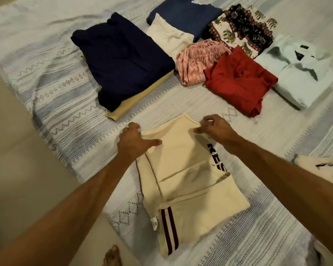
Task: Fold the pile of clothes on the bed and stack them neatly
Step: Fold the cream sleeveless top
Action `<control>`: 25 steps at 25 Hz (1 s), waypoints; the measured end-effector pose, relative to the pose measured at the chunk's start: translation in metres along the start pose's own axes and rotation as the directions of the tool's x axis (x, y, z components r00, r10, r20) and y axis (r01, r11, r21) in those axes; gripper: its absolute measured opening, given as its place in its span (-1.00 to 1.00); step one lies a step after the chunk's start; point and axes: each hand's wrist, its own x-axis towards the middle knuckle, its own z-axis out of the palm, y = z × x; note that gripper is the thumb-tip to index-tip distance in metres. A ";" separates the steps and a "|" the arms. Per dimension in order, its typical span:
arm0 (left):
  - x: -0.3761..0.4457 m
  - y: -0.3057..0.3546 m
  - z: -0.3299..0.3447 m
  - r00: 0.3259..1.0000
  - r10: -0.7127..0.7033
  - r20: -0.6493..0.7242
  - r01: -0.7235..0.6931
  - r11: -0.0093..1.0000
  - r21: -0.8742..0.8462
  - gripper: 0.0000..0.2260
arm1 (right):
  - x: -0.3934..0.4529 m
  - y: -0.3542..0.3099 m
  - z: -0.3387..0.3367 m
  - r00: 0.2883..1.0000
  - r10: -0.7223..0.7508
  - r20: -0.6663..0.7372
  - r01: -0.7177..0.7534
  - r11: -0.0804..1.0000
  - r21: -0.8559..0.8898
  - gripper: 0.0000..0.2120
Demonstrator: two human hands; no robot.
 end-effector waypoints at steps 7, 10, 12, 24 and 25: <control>0.003 0.005 -0.007 0.980 0.190 0.065 -0.187 0.981 -0.054 -0.71 | 0.026 -0.040 0.014 0.990 -0.096 0.106 0.118 0.969 -0.218 -0.85; -0.050 0.010 -0.023 0.894 0.442 -0.072 -0.447 0.880 -0.162 -0.80 | -0.014 -0.041 -0.010 0.930 -0.320 0.183 0.366 0.858 -0.361 -0.90; -0.093 0.008 -0.025 0.780 0.619 -0.092 -0.626 0.772 -0.111 -0.84 | -0.049 -0.026 -0.031 0.847 -0.476 0.236 0.529 0.717 -0.454 -0.82; -0.208 -0.076 0.101 0.287 0.897 0.335 -0.927 0.173 0.331 -0.74 | -0.179 0.164 -0.031 0.734 -0.474 0.487 0.555 0.006 -0.832 -0.66; -0.209 -0.077 0.104 0.310 0.886 0.343 -0.924 0.197 0.327 -0.71 | -0.178 0.164 -0.029 0.743 -0.463 0.483 0.547 0.005 -0.837 -0.65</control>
